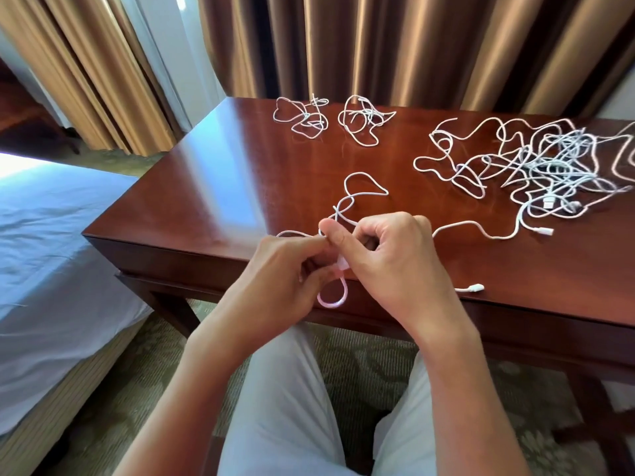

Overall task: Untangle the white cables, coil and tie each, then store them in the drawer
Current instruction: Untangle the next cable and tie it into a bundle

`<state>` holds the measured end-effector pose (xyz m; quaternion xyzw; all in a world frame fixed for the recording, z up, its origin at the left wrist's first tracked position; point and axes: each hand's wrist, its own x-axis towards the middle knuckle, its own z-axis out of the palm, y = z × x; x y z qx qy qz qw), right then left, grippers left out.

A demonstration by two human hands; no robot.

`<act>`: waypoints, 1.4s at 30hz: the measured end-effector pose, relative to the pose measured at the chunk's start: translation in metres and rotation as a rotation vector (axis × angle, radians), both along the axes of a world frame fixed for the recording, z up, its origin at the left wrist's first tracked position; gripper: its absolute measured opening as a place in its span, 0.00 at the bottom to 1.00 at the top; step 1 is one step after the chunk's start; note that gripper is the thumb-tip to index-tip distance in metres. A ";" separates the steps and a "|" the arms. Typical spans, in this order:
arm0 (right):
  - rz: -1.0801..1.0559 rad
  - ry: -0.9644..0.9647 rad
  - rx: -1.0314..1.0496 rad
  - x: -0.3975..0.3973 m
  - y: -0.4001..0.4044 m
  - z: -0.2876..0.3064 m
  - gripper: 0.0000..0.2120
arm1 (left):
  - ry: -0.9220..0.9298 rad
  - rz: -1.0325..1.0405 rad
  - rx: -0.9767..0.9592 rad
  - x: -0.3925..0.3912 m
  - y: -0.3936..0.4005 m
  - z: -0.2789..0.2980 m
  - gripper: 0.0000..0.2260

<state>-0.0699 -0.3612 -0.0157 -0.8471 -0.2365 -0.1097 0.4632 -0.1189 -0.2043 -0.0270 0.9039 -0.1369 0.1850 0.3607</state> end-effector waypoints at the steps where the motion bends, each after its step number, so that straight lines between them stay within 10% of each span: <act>1: -0.023 -0.016 0.008 -0.001 0.001 -0.002 0.25 | -0.006 0.003 0.045 0.000 -0.001 -0.003 0.06; 6: -0.059 -0.036 0.091 -0.009 0.011 -0.013 0.20 | 0.052 -0.008 -0.024 -0.004 -0.009 -0.013 0.05; 14: 0.176 0.250 0.241 -0.017 0.009 -0.033 0.16 | 0.110 0.045 -0.693 -0.001 -0.017 -0.021 0.06; 23: 0.208 0.424 -0.132 -0.014 -0.008 -0.033 0.20 | 0.080 -0.190 -0.014 -0.002 0.001 -0.018 0.16; 29: 0.163 0.371 -0.342 -0.012 -0.009 -0.019 0.17 | 0.180 -0.337 -0.009 -0.012 0.007 -0.003 0.11; 34: 0.359 0.354 -0.244 -0.020 -0.009 -0.015 0.16 | -0.076 -0.124 -0.175 -0.015 -0.008 -0.025 0.08; 42: 0.286 0.365 0.092 -0.034 -0.029 -0.020 0.22 | 0.039 0.082 -0.750 -0.015 -0.016 -0.036 0.13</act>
